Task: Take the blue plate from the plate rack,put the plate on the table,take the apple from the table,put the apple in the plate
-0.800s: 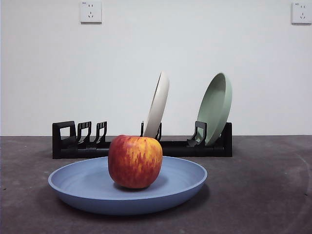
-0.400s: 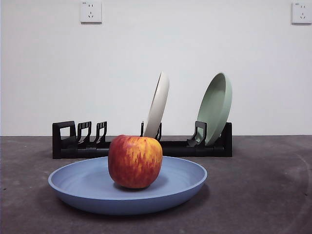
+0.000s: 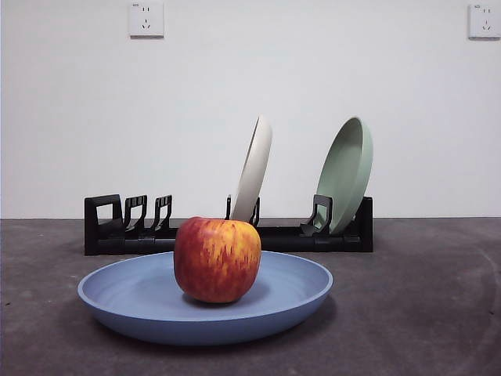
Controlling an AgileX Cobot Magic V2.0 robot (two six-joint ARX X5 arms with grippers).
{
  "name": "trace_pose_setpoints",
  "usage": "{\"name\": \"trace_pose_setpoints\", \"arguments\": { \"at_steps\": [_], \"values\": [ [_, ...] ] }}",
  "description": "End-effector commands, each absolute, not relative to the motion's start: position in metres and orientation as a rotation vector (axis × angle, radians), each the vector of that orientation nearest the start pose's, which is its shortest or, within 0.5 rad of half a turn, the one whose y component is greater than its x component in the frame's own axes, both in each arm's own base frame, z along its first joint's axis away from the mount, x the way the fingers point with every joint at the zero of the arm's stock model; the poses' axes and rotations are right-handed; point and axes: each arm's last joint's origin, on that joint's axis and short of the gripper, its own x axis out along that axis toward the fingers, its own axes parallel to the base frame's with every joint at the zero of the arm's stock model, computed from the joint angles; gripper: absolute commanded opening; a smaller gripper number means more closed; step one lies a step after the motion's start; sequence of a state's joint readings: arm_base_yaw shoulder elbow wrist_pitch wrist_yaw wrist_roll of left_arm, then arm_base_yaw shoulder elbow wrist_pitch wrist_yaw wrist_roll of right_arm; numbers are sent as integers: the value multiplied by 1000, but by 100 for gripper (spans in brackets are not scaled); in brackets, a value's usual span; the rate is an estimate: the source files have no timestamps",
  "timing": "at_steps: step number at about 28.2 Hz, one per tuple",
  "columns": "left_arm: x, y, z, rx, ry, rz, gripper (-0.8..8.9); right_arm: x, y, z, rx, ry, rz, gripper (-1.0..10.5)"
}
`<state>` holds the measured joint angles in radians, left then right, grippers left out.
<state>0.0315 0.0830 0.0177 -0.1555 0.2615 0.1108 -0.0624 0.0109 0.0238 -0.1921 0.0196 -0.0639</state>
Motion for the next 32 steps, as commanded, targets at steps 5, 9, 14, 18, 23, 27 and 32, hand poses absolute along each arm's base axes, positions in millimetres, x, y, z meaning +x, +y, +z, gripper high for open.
{"name": "trace_pose_setpoints", "arguments": {
  "at_steps": [5, 9, 14, 18, 23, 27, 32],
  "values": [
    [99, -4, 146, 74, 210, -242, -4, 96, -1, 150, -62, 182, -43, 1],
    [99, -4, 146, 74, 210, -242, -4, 96, 1, 150, -58, 179, -15, 1],
    [99, -4, 146, 74, 210, -242, -4, 96, 1, 150, -57, 180, -16, 1],
    [99, -4, 146, 74, 210, -242, -4, 96, 1, 150, -57, 180, -16, 1],
    [99, -4, 146, 74, 210, -242, -4, 96, 1, 150, -57, 180, -16, 1],
    [99, -4, 146, 74, 210, -242, -4, 96, 1, 150, -57, 180, -16, 1],
    [99, -4, 146, 74, 210, -242, -4, 96, 1, 150, -57, 180, -16, 1]
  ]
}}
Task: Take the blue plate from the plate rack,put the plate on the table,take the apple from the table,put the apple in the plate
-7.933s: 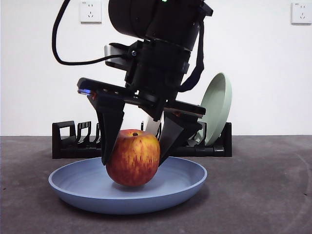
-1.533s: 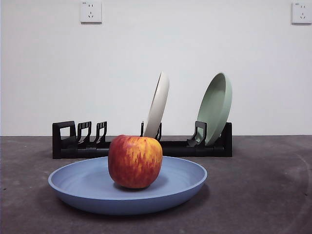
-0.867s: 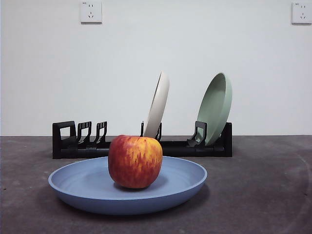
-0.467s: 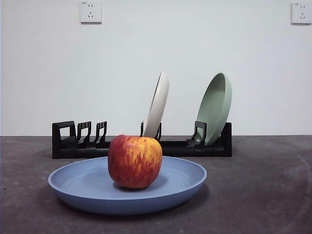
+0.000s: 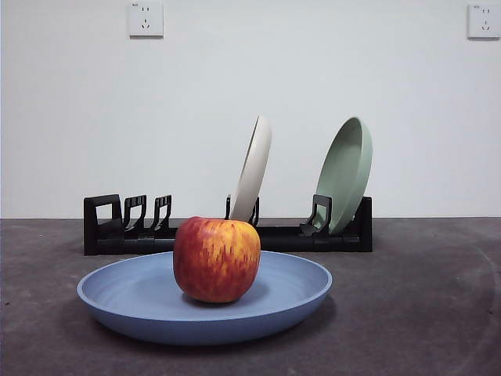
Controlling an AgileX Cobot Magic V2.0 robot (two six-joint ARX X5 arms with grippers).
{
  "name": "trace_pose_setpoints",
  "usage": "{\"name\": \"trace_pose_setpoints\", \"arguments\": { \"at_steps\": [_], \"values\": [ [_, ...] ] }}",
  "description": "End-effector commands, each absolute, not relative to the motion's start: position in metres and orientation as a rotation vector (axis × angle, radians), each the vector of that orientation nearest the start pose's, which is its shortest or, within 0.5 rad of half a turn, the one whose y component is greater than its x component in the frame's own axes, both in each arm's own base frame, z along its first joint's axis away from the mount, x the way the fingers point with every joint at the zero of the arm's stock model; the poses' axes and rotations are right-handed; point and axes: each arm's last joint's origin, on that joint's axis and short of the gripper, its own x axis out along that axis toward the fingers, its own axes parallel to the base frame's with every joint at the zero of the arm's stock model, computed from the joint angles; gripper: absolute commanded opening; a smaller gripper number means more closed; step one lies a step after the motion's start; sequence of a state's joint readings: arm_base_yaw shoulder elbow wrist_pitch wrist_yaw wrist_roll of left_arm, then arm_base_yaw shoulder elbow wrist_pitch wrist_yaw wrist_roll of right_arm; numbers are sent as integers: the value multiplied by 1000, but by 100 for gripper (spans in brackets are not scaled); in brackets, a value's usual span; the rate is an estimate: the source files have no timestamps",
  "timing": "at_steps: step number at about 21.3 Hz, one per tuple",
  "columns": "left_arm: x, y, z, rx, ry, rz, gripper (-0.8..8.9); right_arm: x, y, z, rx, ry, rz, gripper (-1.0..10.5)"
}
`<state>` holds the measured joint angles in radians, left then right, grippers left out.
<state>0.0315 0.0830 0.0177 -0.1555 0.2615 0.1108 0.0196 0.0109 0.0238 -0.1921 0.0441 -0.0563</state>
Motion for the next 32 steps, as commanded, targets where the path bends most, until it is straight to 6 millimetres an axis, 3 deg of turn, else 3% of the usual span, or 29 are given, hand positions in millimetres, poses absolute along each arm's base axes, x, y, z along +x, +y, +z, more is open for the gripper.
{"name": "trace_pose_setpoints", "arguments": {
  "at_steps": [1, 11, 32],
  "values": [
    [99, -4, 146, 74, 210, -241, -4, 96, 1, 150, -57, 180, -16, 1],
    [97, -1, 152, 109, 138, -3, -4, 96, 1, 150, -57, 180, -16, 1],
    [96, -2, 150, 113, 158, 7, -4, 96, 1, 150, -58, 180, -17, 1]
  ]
}}
